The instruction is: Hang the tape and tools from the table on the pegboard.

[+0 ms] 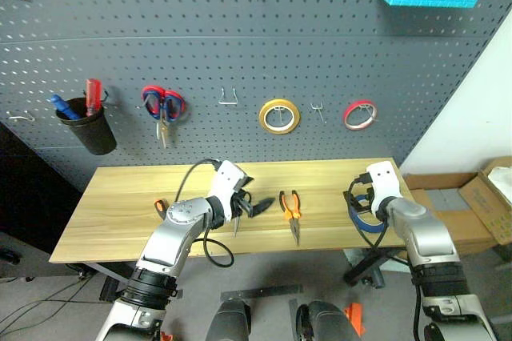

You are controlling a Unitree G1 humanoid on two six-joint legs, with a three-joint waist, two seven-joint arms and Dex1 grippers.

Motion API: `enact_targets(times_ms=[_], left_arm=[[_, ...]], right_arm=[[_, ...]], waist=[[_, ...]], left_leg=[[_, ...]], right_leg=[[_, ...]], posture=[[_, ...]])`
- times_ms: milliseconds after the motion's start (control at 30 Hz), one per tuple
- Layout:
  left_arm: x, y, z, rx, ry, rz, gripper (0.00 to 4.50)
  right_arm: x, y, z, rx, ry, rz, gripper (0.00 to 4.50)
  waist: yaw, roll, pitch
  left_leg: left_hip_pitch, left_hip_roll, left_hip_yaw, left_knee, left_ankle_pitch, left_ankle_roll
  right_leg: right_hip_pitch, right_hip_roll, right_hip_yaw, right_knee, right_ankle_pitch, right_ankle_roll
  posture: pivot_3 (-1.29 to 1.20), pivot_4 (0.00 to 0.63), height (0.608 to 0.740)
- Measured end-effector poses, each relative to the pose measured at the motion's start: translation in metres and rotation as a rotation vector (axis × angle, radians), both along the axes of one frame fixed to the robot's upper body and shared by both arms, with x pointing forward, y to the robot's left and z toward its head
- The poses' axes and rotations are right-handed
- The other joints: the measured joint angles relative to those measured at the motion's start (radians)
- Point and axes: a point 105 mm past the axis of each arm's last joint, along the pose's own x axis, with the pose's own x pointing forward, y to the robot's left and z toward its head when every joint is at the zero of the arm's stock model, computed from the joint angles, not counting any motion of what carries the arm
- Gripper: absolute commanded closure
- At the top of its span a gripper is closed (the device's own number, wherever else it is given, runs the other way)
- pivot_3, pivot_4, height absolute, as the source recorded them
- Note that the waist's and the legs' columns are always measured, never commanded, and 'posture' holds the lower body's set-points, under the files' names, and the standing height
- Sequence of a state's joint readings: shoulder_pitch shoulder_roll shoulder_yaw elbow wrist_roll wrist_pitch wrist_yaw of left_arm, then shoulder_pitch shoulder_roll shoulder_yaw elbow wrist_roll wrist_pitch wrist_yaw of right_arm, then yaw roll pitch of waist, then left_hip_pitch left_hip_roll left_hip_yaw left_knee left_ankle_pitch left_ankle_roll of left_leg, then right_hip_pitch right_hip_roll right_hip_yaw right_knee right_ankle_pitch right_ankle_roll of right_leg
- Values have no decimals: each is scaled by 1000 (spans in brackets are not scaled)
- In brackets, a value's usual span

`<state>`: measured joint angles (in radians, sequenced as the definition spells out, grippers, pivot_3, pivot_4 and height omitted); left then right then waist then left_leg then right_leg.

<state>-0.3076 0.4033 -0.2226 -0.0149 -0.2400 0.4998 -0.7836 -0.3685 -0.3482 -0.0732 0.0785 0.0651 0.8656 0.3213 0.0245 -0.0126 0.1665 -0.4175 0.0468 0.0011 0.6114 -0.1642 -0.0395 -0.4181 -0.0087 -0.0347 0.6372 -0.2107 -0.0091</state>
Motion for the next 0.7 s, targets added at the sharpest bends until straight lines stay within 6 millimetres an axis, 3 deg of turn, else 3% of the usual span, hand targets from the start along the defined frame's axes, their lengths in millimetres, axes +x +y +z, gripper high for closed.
enact_targets(times_ms=[133, 233, 400, 567, 700], left_arm=[[4, -21, 12, 20, -57, -120, 32], [2, -30, 6, 36, -53, -165, 32], [-1, -47, 1, 52, -63, -236, 32], [2, -51, 3, 66, -109, -244, 32], [0, -48, -2, 80, -102, -239, 32]], right_arm=[[1, -5, -2, 28, 91, -27, 0], [-6, -5, -14, 47, 171, -24, 0], [-9, -5, -18, 35, 202, 0, 0], [-12, -8, -29, 45, 247, -9, 0], [-5, -7, -25, 53, 228, -1, 0]], waist=[[-2, -6, 43], [-3, -6, 66], [-8, -8, 94], [-13, -9, 118], [-25, -13, 133]], left_leg=[[-3, 0, 0, -1, 0, 0], [-7, 0, 1, -2, -3, 5], [-17, -1, 2, -1, -6, 9], [-17, -1, 3, -1, -6, 10], [-16, -1, 4, 0, -6, 10]], right_leg=[[-5, 1, 2, 7, -6, -6], [-8, 1, 3, 8, -9, -3], [-19, 2, 4, 10, -10, 3], [-20, 2, 7, 10, -10, 4], [-20, 3, 11, 10, -9, 5]], posture=[[31, 299, 740], [24, 321, 740], [21, 342, 740], [27, 367, 740], [36, 373, 740]])
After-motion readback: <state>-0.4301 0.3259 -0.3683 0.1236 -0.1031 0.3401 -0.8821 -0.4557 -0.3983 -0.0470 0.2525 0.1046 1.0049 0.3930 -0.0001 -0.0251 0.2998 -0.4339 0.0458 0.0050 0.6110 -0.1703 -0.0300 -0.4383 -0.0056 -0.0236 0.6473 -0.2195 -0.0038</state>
